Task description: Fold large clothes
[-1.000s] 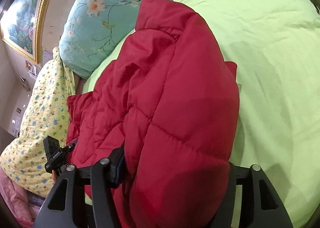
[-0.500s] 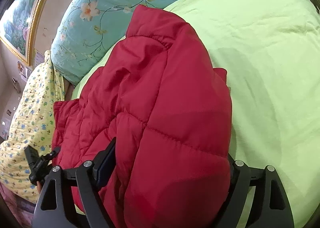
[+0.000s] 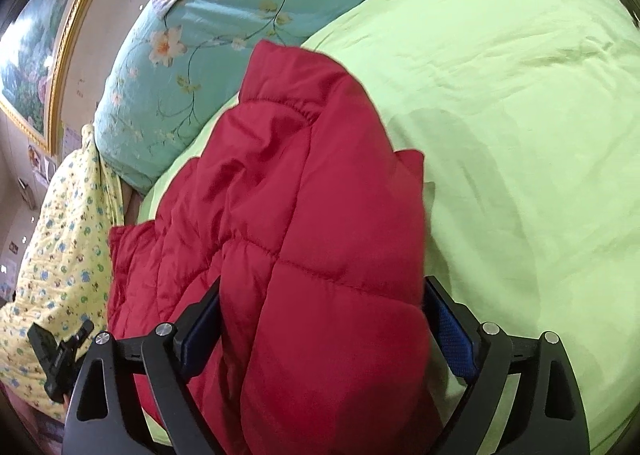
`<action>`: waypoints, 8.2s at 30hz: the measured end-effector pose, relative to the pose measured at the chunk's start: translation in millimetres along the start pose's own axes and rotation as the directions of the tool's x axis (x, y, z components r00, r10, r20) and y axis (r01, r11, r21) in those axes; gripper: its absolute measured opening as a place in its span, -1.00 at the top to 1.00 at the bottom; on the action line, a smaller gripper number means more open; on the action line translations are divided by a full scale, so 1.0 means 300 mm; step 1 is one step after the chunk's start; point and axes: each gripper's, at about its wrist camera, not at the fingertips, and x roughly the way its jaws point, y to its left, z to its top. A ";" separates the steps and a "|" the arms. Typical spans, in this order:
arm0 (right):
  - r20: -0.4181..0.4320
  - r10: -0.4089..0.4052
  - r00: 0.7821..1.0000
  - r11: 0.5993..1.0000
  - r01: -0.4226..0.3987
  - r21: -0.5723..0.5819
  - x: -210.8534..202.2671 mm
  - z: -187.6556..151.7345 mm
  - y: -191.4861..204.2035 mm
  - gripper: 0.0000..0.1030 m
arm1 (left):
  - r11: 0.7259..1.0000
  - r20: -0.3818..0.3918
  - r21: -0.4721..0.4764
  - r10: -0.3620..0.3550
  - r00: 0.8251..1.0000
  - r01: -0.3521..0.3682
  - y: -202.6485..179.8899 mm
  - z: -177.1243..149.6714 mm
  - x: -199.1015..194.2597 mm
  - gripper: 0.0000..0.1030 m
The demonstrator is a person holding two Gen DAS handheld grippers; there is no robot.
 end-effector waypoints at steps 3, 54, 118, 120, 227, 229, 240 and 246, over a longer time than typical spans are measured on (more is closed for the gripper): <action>0.051 -0.020 0.998 1.000 0.020 -0.013 -0.034 -0.002 0.009 -0.81 | 0.999 -0.017 0.032 -0.014 1.000 0.015 -0.041 -0.026 0.001 -0.48; -0.007 -0.275 0.961 0.835 0.235 -0.498 0.189 -0.048 0.474 -0.80 | 0.955 -0.181 0.294 0.101 0.978 -0.044 -0.246 -0.005 0.287 -0.48; 0.109 -0.159 0.981 0.889 0.190 -0.416 0.042 -0.103 0.433 -0.84 | 0.968 -0.174 0.241 0.114 0.978 -0.070 -0.223 -0.147 0.251 -0.66; 0.088 -0.243 0.966 0.858 0.256 -0.446 0.081 -0.156 0.432 -0.84 | 0.968 -0.176 0.240 0.110 0.978 -0.066 -0.223 -0.147 0.249 -0.66; 0.004 -0.308 0.951 0.835 0.272 -0.479 0.177 -0.134 0.416 -0.93 | 0.894 -0.164 0.403 0.279 0.946 -0.194 -0.306 -0.153 0.276 -1.00; 0.006 -0.309 0.951 0.834 0.274 -0.479 0.176 -0.136 0.418 -0.93 | 0.894 -0.163 0.404 0.278 0.947 -0.193 -0.307 -0.155 0.274 -1.00; 0.041 -0.293 0.955 0.844 0.278 -0.458 0.102 -0.149 0.438 -0.89 | 0.920 -0.153 0.358 0.229 0.961 -0.162 -0.283 -0.137 0.205 -1.00; 0.050 -0.238 0.970 0.860 0.234 -0.454 -0.009 -0.190 0.451 -0.89 | 0.921 -0.127 0.343 0.240 0.962 -0.185 -0.279 -0.175 0.092 -1.00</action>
